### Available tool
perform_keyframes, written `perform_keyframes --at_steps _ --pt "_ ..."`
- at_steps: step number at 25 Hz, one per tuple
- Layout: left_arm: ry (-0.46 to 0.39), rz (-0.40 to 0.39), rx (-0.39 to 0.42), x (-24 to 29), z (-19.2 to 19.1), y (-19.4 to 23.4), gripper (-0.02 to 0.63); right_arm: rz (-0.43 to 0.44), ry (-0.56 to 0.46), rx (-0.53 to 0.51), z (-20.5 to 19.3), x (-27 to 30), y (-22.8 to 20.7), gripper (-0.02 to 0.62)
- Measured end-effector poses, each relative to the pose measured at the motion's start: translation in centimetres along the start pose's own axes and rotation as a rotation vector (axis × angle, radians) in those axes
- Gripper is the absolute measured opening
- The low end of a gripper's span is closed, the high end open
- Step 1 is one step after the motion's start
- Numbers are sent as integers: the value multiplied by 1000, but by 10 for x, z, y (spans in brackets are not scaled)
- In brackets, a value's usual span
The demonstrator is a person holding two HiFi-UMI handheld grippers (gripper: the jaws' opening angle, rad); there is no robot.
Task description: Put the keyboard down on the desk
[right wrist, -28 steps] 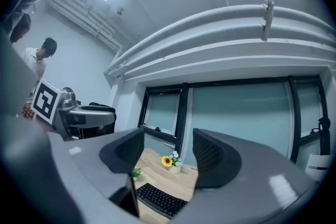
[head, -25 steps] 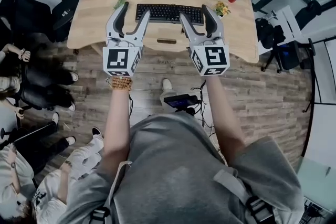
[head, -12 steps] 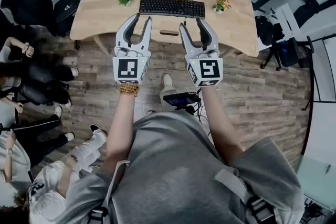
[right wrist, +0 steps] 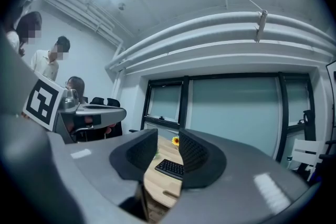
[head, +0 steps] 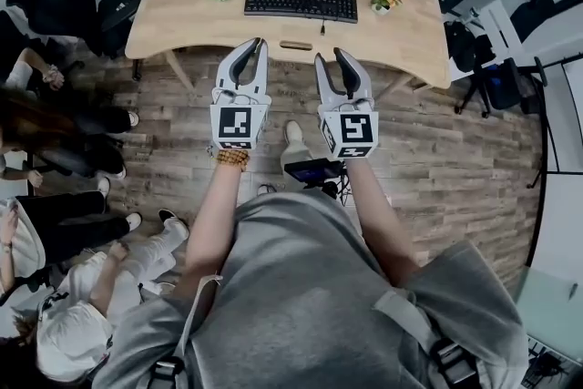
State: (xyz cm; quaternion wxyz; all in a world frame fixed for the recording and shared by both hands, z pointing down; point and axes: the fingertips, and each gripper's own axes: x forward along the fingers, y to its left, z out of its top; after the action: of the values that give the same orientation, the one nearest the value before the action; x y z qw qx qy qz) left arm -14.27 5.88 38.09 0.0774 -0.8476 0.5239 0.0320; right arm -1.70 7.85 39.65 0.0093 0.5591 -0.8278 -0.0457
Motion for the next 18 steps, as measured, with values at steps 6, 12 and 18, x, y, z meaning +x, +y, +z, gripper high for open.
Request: perform_keyframes --at_steps 6,12,18 --pt "35 -5 -3 -17 -13 -8 20 -8 34 -23 -14 -17 10 83" --pt "45 -5 0 -27 -17 -8 20 -4 52 -16 -25 -24 19 78" --pt "73 8 8 -35 -25 0 20 2 59 -2 -28 -22 28 74"
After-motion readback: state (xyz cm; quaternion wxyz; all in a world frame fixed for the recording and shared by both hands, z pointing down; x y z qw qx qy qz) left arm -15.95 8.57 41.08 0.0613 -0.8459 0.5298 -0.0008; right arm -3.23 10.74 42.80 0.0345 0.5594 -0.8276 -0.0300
